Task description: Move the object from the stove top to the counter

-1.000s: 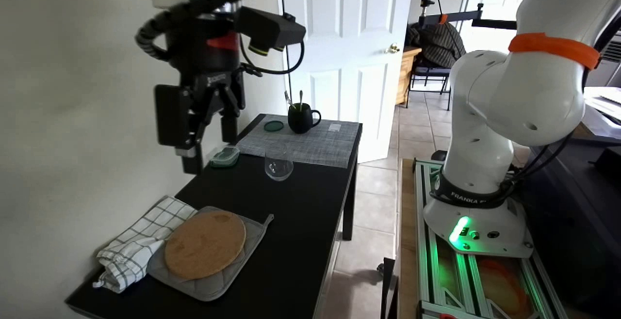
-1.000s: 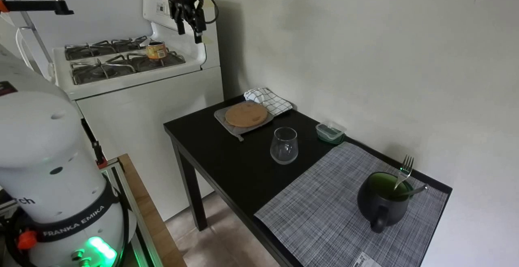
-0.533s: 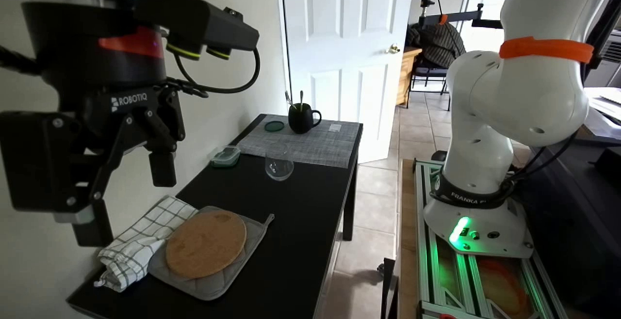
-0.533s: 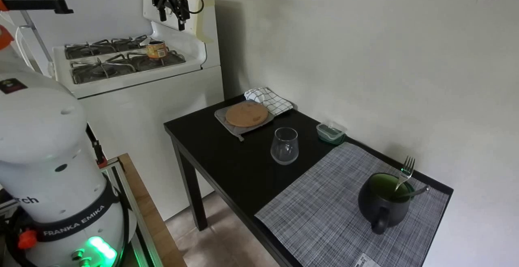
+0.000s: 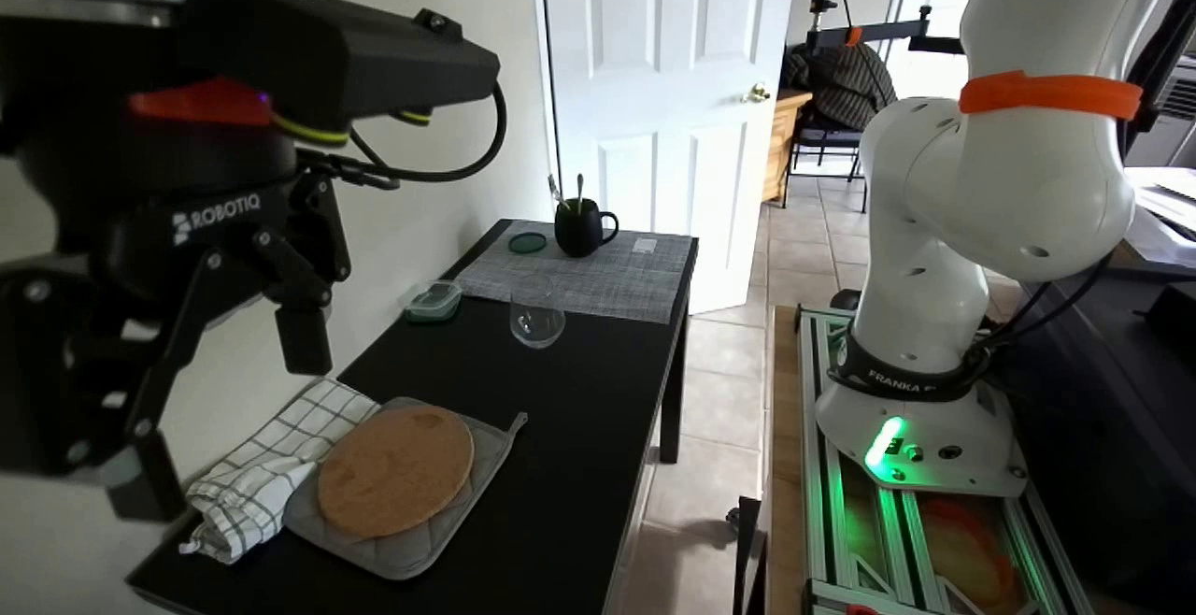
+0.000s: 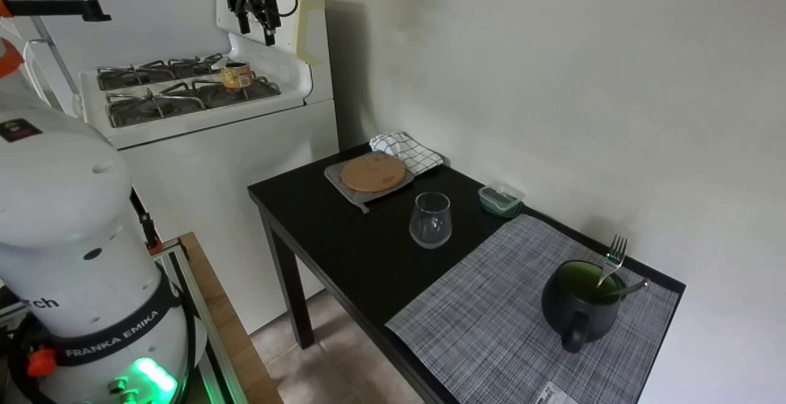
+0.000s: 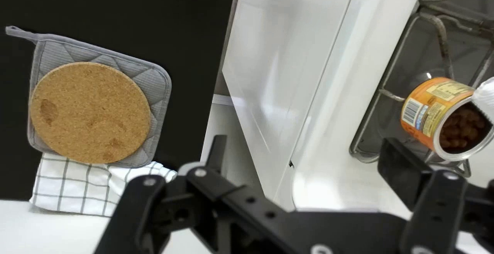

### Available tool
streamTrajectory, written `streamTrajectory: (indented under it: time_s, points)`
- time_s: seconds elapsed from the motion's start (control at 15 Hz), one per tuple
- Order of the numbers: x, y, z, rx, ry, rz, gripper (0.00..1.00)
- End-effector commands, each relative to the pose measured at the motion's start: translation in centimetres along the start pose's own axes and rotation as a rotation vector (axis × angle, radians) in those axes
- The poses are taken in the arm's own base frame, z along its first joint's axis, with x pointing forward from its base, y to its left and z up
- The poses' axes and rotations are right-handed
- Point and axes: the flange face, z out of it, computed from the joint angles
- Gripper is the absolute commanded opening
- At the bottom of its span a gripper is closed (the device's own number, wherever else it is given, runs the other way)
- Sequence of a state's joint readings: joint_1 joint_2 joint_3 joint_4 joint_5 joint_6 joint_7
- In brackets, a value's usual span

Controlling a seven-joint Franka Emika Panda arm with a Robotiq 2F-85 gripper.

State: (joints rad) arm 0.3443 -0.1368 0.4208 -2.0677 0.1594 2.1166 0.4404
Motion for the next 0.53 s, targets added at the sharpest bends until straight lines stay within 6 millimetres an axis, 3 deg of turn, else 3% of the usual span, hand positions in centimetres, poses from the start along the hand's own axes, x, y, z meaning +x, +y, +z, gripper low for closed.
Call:
streamTrajectory:
  time_s: [0.0, 0.27, 0.47]
  points:
    - [-0.1, -6.5, 1.7, -0.082, -0.03, 0.032, 1.0]
    - [0.6, -12.2, 4.0, -0.11, -0.104, 0.019, 1.0]
    - [2.2, -15.2, 5.5, -0.067, -0.183, -0.049, 1.0]
